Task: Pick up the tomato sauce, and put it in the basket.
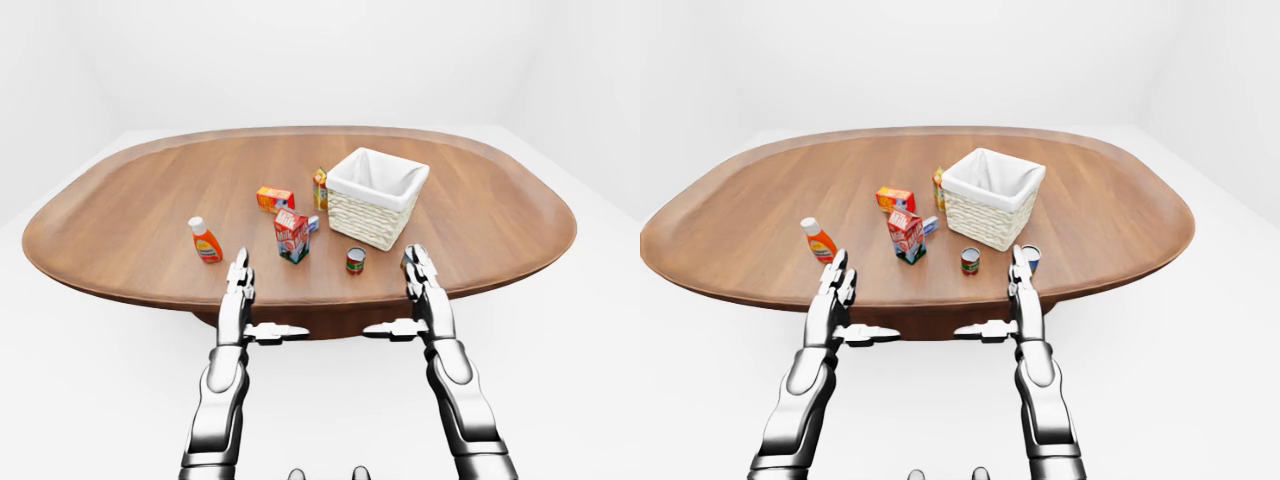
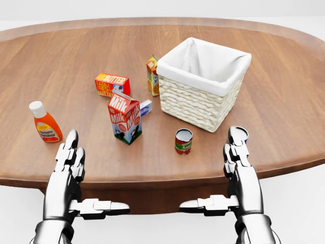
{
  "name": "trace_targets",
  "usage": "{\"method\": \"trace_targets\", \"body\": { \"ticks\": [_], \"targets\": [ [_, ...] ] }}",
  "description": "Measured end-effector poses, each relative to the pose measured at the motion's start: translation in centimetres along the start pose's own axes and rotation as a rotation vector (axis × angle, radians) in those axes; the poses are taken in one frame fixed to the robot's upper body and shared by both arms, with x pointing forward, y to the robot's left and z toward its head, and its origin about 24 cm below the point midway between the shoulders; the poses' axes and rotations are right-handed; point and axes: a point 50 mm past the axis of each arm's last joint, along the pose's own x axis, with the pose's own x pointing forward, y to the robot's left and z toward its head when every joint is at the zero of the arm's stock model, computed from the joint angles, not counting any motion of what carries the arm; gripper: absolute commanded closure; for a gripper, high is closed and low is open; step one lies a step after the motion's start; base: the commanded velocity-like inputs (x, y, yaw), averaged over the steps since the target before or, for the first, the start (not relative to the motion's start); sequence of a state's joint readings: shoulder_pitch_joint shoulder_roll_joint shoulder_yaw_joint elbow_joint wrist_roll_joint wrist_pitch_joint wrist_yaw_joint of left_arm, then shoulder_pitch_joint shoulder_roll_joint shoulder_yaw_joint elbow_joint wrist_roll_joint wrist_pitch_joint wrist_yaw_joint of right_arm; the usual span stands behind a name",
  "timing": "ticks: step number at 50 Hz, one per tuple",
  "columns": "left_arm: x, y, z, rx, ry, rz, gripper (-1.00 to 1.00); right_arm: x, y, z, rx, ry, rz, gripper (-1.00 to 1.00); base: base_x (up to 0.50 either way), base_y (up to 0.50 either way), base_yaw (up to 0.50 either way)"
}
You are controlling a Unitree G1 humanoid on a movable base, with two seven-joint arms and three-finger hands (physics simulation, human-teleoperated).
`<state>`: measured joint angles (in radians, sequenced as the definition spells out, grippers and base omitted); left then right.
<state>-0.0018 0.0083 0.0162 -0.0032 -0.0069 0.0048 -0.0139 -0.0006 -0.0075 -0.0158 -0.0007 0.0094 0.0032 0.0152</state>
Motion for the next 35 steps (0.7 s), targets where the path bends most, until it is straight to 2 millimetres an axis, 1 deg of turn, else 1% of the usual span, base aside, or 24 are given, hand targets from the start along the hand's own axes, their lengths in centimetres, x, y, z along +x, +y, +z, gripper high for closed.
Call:
{"method": "trace_targets", "body": {
  "ticks": [21, 35],
  "targets": [
    [-0.1, 0.7, 1.0, 0.009, -0.002, 0.004, -1.00, -0.1, -0.7, 0.9, 0.015, -0.008, 0.000, -1.00, 0.00, 0.00, 0.00],
    [-0.3, 0.8, 2.6, 0.011, -0.063, 0.001, -1.00, -0.1, -1.0, 2.1, 0.026, -0.039, -0.003, -1.00, 0.00, 0.00, 0.00]
  ]
}}
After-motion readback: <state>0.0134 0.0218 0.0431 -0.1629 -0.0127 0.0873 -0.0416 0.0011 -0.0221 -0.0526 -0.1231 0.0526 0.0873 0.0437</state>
